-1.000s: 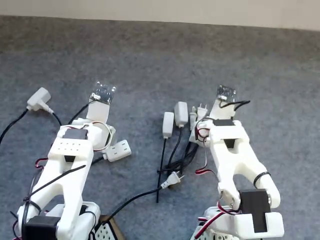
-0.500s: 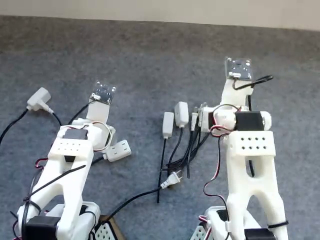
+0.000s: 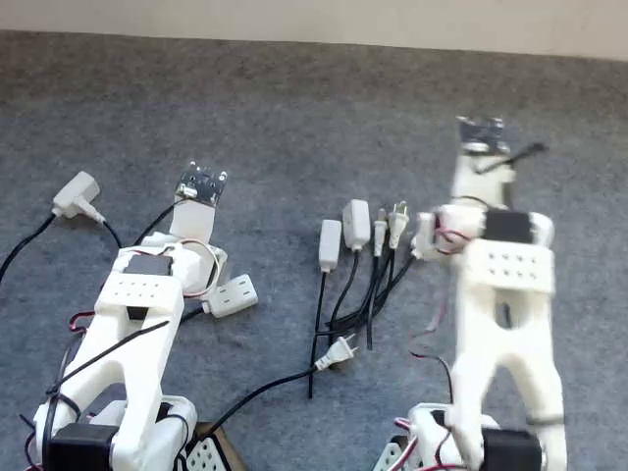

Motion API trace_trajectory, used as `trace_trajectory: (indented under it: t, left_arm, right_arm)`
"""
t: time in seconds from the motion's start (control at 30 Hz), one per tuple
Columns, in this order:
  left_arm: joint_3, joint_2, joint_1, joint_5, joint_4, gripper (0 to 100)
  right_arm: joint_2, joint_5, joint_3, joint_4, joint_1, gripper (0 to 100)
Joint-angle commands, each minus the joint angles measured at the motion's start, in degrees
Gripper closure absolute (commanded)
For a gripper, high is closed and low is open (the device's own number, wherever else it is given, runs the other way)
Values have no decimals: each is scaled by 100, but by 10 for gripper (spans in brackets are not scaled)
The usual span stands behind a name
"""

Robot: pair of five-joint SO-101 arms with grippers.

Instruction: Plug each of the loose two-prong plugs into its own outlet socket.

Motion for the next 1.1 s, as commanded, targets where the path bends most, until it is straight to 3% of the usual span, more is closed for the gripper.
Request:
trace_trajectory:
  t: [0.0,0.13,0.53,0.87,1.07]
  left_arm:
    - [4,-127,-48,26,-88,766]
    - [40,-127,-48,26,-97,766]
    - [31,-136,-40,26,-97,766]
    - [48,-136,-48,26,-97,766]
    - [48,-136,-48,26,-97,766]
  right_arm:
    - [813,-800,-31,-831,-716,935]
    - [1156,-941,13,-1429,-778,886]
    - [1930,-1292,338,-2334,-804,885]
    - [2492,-1292,347,-2475,-778,887]
    - [2475,-1257,347,-2475,-778,988]
